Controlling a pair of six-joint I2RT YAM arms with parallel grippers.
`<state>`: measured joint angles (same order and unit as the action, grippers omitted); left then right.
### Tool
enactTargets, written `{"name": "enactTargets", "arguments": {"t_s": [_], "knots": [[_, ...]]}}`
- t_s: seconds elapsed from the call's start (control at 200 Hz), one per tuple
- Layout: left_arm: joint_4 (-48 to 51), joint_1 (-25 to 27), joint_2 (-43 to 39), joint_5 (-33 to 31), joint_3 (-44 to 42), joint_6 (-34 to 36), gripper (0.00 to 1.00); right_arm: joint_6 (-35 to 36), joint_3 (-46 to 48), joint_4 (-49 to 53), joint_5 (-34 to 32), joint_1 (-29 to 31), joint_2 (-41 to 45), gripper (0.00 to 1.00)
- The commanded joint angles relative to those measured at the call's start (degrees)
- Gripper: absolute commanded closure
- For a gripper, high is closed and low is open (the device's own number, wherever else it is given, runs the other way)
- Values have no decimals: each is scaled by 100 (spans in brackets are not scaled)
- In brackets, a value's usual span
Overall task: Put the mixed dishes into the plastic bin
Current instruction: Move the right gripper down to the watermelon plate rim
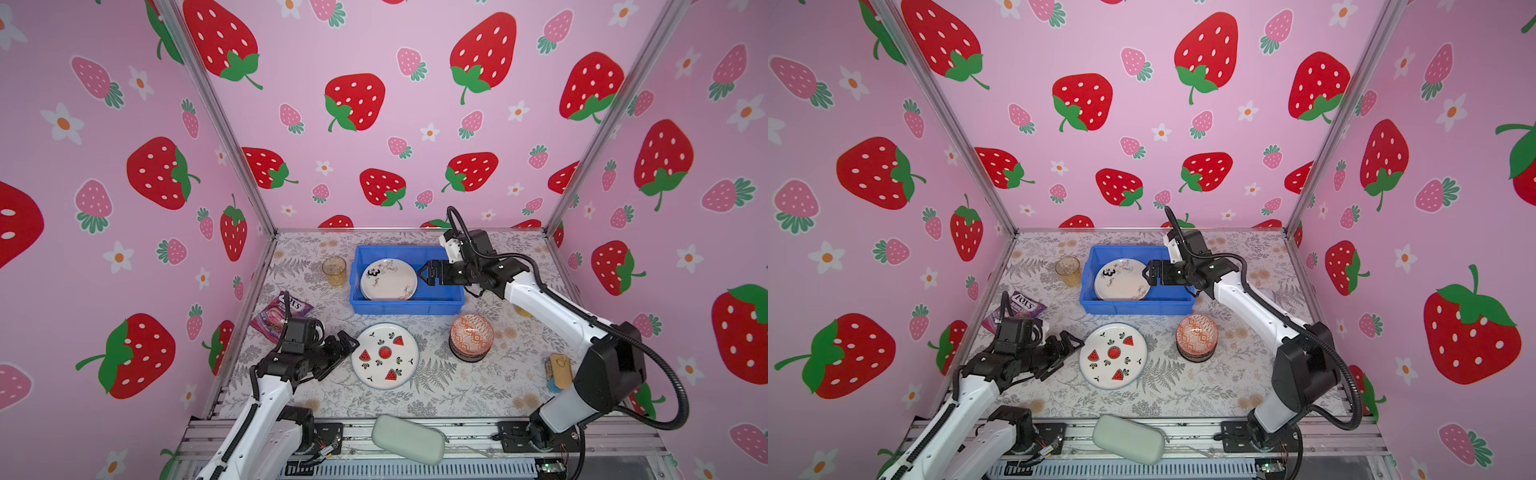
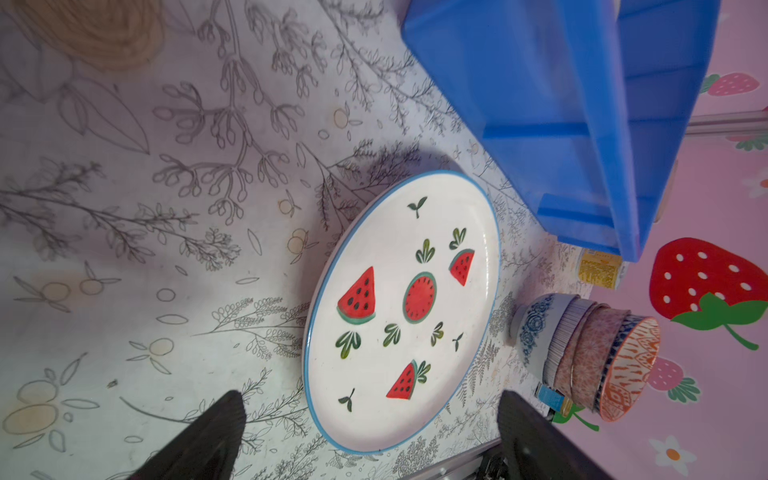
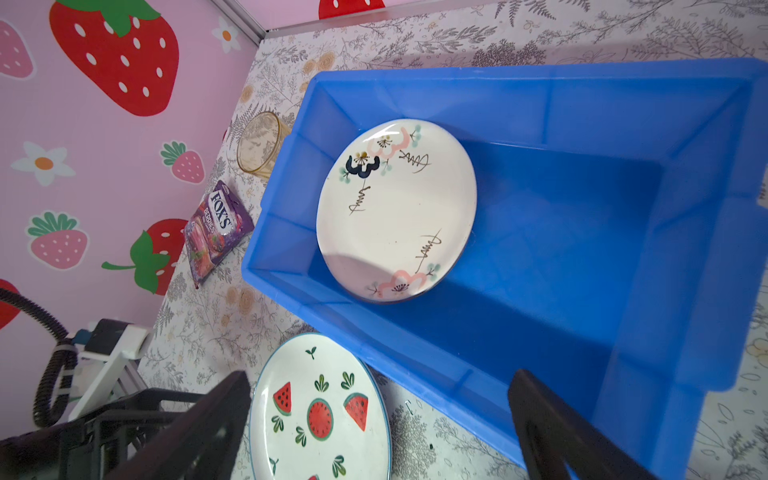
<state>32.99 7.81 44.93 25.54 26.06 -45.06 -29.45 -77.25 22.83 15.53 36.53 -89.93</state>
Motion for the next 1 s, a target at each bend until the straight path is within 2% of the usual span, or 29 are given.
{"name": "enactTargets", "arguments": {"t_s": [0.0,0.19,0.44,0.6,0.73,0.83,0.995], "knots": [[-499,177,47,-40,-163,-281,6,322,281,-254,75,-77,385,1],[-1093,339,165,-14,-532,-478,12,180,872,-793,674,-434,771,0],[-1557,379,204,124,-778,-367,21,486,881,-633,866,-472,762,3],[-1688,388,427,177,-777,-238,23,537,741,-455,1514,-467,672,8],[-1852,421,623,215,-782,-181,25,626,444,457,1369,-369,566,8],[-1919,441,748,250,-759,-108,26,664,365,987,1129,-55,538,8],[-1963,458,873,266,-690,-23,26,351,658,1164,937,504,612,8]]}}
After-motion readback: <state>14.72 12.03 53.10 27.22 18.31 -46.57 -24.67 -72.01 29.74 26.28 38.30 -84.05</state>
